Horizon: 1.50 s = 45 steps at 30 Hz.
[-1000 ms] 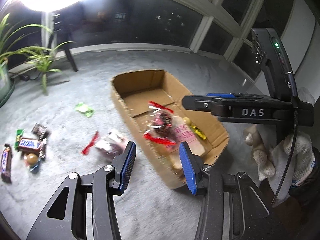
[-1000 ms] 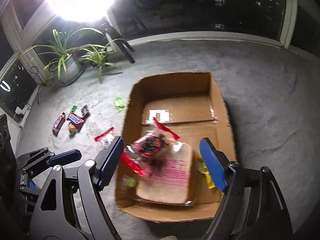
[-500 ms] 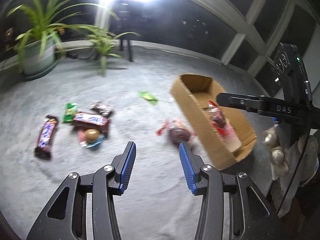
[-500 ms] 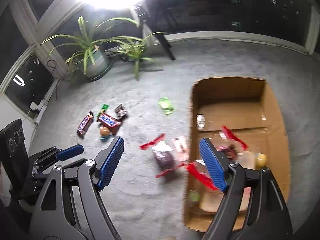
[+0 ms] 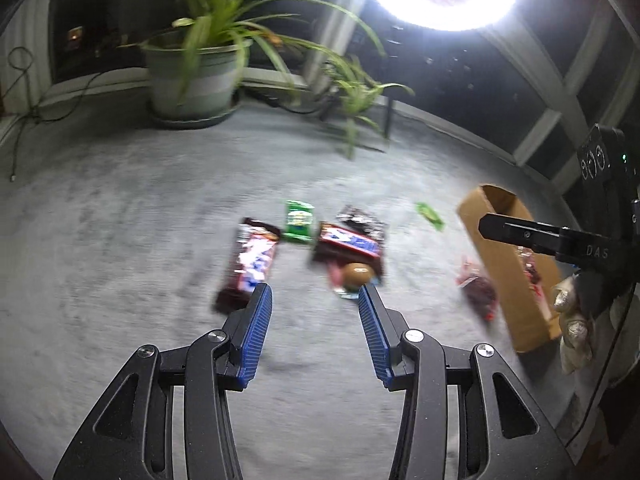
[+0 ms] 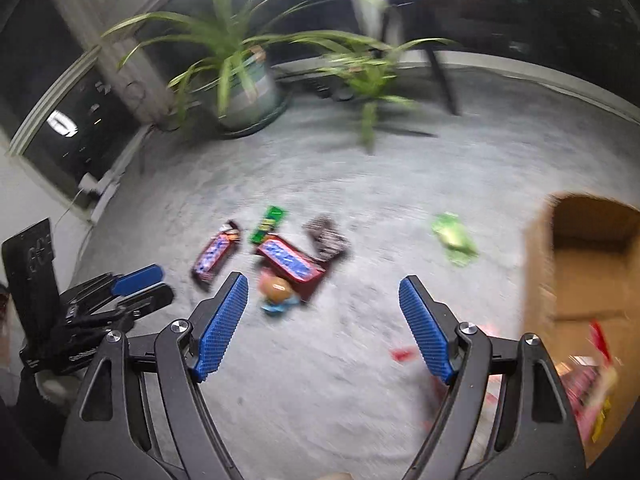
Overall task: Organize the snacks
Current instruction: 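Move both tools back over the remaining snacks, then grasp the white-and-blue chocolate bar with the left tool while the right tool grasps the Snickers bar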
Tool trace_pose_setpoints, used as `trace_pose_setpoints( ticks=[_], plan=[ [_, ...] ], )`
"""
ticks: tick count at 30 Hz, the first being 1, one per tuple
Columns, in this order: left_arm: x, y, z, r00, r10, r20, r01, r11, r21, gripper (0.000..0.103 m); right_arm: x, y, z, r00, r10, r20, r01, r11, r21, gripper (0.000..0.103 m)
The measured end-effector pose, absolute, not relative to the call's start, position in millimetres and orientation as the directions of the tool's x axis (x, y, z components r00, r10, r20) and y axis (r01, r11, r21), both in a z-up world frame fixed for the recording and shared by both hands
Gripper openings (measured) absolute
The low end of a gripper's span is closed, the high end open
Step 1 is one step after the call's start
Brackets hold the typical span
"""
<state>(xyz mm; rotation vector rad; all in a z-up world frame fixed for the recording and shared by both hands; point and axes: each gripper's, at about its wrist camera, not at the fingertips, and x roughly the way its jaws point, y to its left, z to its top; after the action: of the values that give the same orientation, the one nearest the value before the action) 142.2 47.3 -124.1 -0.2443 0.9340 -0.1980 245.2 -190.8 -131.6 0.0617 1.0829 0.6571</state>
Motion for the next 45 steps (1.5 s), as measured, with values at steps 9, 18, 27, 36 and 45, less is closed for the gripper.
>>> trace_pose_setpoints(
  ticks=[9,18,27,36,45],
  plan=[
    [158,71,-142,0.553,-0.234,-0.8,0.039,0.966,-0.255,0.044,266,-114,-165,0.205,0.469,-0.859,-0.626,0.738,0.252,0.069],
    [173,66,-150,0.532,-0.249,-0.809,0.067,0.965,-0.252,0.044,273,-91,-193,0.178,0.391,-0.903,-0.688,0.705,0.17,0.057],
    [193,54,-169,0.502,-0.23,-0.834,0.086,0.972,-0.216,0.044,279,-95,-202,0.12,0.415,-0.902,-0.666,0.708,0.237,0.048],
    [201,63,-181,0.486,-0.178,-0.855,0.059,0.983,-0.172,0.036,274,-84,-205,0.147,0.392,-0.908,-0.695,0.695,0.187,0.036],
    [198,62,-181,0.504,-0.167,-0.847,0.057,0.985,-0.161,0.026,269,-111,-203,0.141,0.426,-0.894,-0.624,0.739,0.254,0.031]
  ],
)
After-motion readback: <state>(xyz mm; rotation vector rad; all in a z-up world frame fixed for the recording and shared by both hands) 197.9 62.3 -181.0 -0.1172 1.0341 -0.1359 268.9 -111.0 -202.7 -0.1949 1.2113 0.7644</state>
